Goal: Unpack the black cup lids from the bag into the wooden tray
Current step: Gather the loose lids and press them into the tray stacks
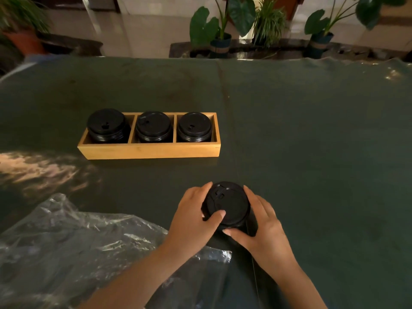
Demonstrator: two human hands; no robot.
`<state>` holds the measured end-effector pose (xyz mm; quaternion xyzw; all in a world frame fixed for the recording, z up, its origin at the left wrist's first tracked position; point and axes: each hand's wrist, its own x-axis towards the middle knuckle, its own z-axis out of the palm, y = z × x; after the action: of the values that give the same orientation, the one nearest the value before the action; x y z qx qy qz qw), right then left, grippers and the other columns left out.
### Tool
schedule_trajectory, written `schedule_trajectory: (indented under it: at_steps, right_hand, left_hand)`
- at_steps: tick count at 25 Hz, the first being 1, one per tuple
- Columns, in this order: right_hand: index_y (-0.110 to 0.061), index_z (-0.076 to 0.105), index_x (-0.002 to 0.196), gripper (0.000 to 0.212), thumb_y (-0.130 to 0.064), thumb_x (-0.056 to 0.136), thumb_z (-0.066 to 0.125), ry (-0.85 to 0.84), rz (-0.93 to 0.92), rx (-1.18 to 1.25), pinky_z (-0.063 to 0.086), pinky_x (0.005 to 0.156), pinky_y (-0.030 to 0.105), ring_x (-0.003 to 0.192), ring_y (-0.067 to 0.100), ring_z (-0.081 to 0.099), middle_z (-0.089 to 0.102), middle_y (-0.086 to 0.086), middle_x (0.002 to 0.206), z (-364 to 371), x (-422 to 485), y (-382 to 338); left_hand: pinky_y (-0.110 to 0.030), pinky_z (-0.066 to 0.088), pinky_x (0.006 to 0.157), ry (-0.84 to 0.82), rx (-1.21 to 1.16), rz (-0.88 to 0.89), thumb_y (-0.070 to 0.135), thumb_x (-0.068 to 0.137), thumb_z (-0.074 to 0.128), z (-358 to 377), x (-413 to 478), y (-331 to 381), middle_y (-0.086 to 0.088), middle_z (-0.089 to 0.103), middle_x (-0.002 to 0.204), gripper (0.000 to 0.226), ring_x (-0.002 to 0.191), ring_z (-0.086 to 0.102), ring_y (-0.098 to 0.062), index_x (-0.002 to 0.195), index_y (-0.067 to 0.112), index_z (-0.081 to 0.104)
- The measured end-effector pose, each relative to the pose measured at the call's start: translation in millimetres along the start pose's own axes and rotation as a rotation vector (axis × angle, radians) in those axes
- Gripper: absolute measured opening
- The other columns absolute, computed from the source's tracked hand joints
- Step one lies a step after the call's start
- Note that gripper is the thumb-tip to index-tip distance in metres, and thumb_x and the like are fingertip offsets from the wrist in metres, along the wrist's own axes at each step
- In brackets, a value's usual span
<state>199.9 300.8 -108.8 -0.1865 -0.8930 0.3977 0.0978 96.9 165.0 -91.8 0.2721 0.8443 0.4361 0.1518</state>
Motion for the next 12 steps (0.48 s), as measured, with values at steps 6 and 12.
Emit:
schedule_trajectory:
  at_steps: [6,12]
  right_hand:
    - [-0.03,0.033,0.139,0.085,-0.028,0.068,0.081,0.072,-0.146,0.109,0.037,0.103,0.025,0.125,0.014,0.044,0.045,-0.009,0.129,-16.5,93.2,-51.0]
    - [-0.021,0.031,0.141,0.081,-0.021,0.074,0.077,0.039,-0.131,0.09,0.036,0.107,0.036,0.129,0.024,0.04,0.046,0.006,0.137,-3.4,177.2,-72.8]
  left_hand:
    - [-0.041,0.046,0.093,0.228,-0.057,0.123,0.019,0.081,0.067,-58.9,66.6,29.0,0.002,0.053,0.115,0.046,0.109,0.051,-0.018,0.123,0.015,0.048]
    - [-0.042,0.04,0.103,0.253,0.164,0.057,0.025,0.087,0.06,-89.2,141.8,18.3,-0.012,0.045,0.135,0.056,0.121,0.046,-0.025,0.136,0.009,0.038]
